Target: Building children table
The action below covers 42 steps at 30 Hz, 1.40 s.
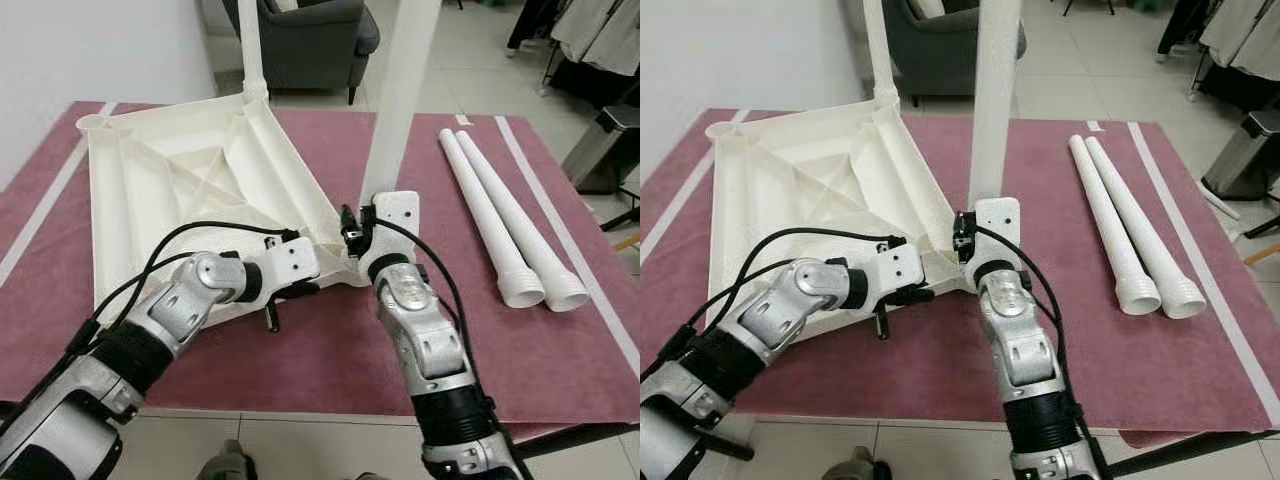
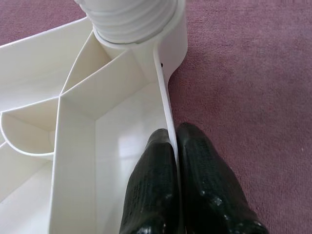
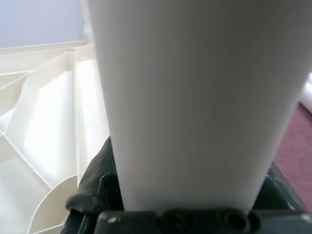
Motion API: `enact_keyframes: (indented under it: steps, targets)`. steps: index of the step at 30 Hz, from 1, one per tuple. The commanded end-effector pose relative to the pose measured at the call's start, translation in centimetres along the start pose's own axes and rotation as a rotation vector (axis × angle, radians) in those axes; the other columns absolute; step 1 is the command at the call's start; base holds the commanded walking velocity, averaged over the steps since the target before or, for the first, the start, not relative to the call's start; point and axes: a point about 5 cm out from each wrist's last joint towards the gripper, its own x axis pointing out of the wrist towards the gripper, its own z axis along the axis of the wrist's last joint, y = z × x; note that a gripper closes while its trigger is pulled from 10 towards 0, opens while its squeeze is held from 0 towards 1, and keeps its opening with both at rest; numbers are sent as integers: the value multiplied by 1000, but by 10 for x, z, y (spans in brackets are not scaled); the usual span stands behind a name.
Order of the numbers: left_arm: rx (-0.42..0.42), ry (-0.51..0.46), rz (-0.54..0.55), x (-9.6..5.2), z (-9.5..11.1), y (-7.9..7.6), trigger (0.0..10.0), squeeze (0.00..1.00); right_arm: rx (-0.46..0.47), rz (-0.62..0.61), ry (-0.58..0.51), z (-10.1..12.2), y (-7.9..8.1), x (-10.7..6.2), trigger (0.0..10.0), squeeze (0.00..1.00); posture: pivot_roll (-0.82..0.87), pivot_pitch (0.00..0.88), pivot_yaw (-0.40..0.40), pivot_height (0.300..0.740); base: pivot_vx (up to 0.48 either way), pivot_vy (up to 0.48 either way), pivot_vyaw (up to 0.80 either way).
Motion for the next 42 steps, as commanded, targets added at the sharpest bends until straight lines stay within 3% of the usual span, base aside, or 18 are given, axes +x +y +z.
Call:
enact_keyframes:
  steps: [1,4,5,7,8,10,11,15,16,19,21,24,31,32,33,34,40,42]
  targets:
    - [202,-211,-95,6,55,-7,0,0,-61,-144,184,-40,-19,-2,0,0,113,65,46,740,0,0,0]
    - [198,-208,-96,6,53,-7,0,0,-52,-142,177,-39,-15,-2,0,0,113,64,44,740,0,0,0]
    - [193,-200,-100,3,49,-9,0,0,-44,-89,146,-35,-11,-2,10000,0,117,63,41,740,0,0,0]
    - [191,-194,-104,2,46,-10,0,0,-41,-57,125,-33,-9,-1,10000,0,118,63,40,740,0,0,0]
    - [191,-187,-113,-1,43,-12,0,0,-32,-4,93,-28,-6,-1,10000,1000,118,63,39,740,0,0,0]
    - [195,-176,-123,-5,39,-14,0,0,-13,77,53,-21,-3,1,10000,1000,117,62,37,740,0,0,0]
    - [206,-162,-139,-10,34,-17,0,0,-11,159,-1,-11,-3,2,10000,0,118,62,37,740,0,0,0]
    - [213,-152,-151,-13,31,-20,0,0,-14,216,-38,-4,-3,2,10000,0,118,62,37,740,0,0,0]
    - [233,-134,-179,-19,26,-25,0,0,-29,334,-69,4,-5,1,10000,0,119,59,34,740,0,0,0]
    - [246,-120,-201,-24,23,-30,0,0,-46,425,-85,9,-5,-1,10000,0,119,59,34,740,0,0,0]
    - [282,-75,-254,-38,11,-40,0,0,-118,655,-110,15,-8,-8,10000,0,125,58,29,740,0,0,0]
    - [299,-36,-298,-51,1,-48,0,0,-164,850,-105,17,-9,-16,10000,0,129,57,27,740,0,0,0]
    - [314,9,-344,-67,-8,-58,0,0,-158,1076,-57,14,-9,-24,10000,0,142,62,16,740,0,0,0]
    - [314,14,-346,-69,-9,-59,0,0,-151,1126,-44,13,-9,-26,3725,0,146,64,12,740,0,0,0]
    - [314,14,-346,-69,-9,-59,0,0,-151,1126,-44,13,-9,-26,3725,0,146,64,12,740,0,0,0]
    - [310,17,-343,-71,-10,-60,0,0,-131,1178,-26,11,-9,-30,0,0,149,65,11,740,0,0,0]
    - [291,-2,-310,-71,-6,-59,0,0,-110,1215,-4,7,-7,-34,0,0,149,69,11,740,0,0,0]
    - [266,-38,-275,-65,0,-56,0,0,-124,1121,13,1,-6,-27,0,0,144,70,14,740,0,0,0]
